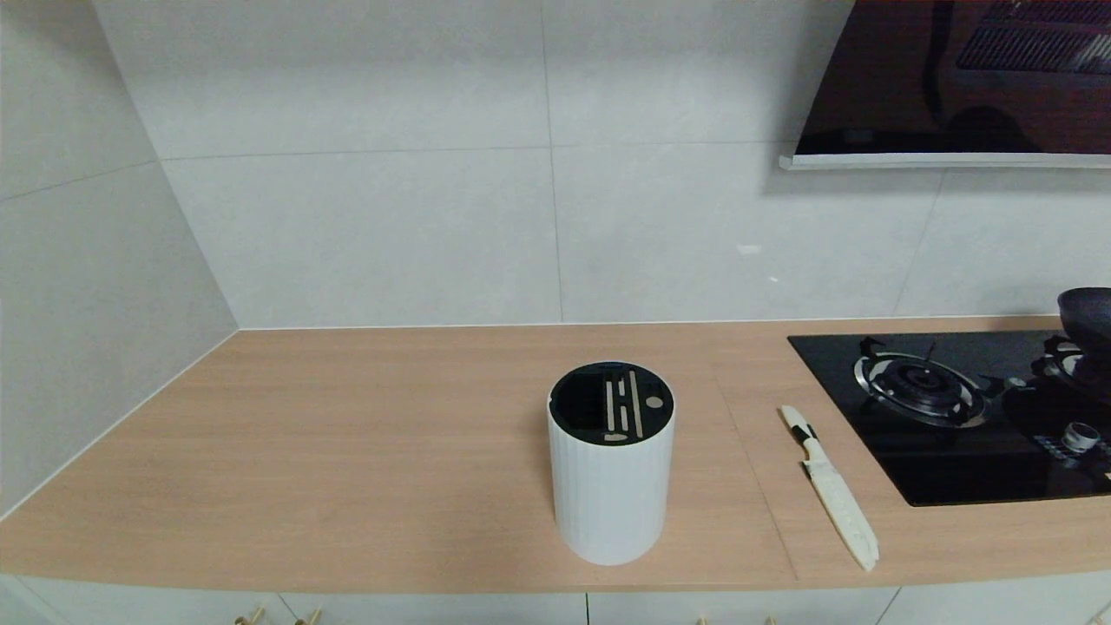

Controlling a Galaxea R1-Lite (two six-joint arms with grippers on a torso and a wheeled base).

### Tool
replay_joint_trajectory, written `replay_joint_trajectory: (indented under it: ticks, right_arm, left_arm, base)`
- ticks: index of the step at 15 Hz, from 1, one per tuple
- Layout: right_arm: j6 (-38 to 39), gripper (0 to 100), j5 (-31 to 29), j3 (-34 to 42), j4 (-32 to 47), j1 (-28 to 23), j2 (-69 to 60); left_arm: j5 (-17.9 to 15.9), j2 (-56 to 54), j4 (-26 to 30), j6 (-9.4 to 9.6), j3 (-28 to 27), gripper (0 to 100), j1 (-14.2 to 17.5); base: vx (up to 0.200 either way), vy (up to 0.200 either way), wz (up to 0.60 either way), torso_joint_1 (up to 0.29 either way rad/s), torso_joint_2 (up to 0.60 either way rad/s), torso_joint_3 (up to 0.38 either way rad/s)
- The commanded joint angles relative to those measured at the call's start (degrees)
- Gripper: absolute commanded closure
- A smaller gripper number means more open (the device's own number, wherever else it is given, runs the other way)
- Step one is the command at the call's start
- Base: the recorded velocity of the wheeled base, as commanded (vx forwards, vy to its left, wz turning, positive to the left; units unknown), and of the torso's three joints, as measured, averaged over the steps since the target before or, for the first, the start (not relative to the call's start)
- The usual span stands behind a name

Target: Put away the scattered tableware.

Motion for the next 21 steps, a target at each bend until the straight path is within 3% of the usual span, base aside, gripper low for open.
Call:
replay_joint_trajectory:
  ticks: [1,11,13,16,21]
  right_arm:
    - [-0.04,0,0.01,0.0,0.0,0.0,0.07]
    - [-0.57,0,0.36,0.0,0.0,0.0,0.07]
    - [-0.84,0,4.67,-5.1,0.18,0.18,0.69]
    - [1.8,0,9.68,-14.94,0.53,0.62,12.2]
    - [1.8,0,12.67,-21.36,0.0,2.29,35.67]
  left_arm:
    - [0.04,0.01,0.01,0.0,0.02,0,0.0]
    - [0.04,0.01,0.01,0.09,0.02,0,0.0]
    - [0.04,0.01,0.01,0.0,0.02,0,0.0]
    - [0.04,0.01,0.01,0.09,0.02,0,0.0]
    - [0.04,0.01,0.01,0.09,0.02,0,0.0]
  base:
    - [0.0,0.0,0.0,0.188,-0.38,-0.183]
    - [0.0,0.0,0.0,0.027,-0.06,-0.026]
    - [0.0,0.0,0.0,0.0,0.0,0.0]
    - [0.0,0.0,0.0,0.0,0.0,0.0]
    - [0.0,0.0,0.0,0.0,0.0,0.0]
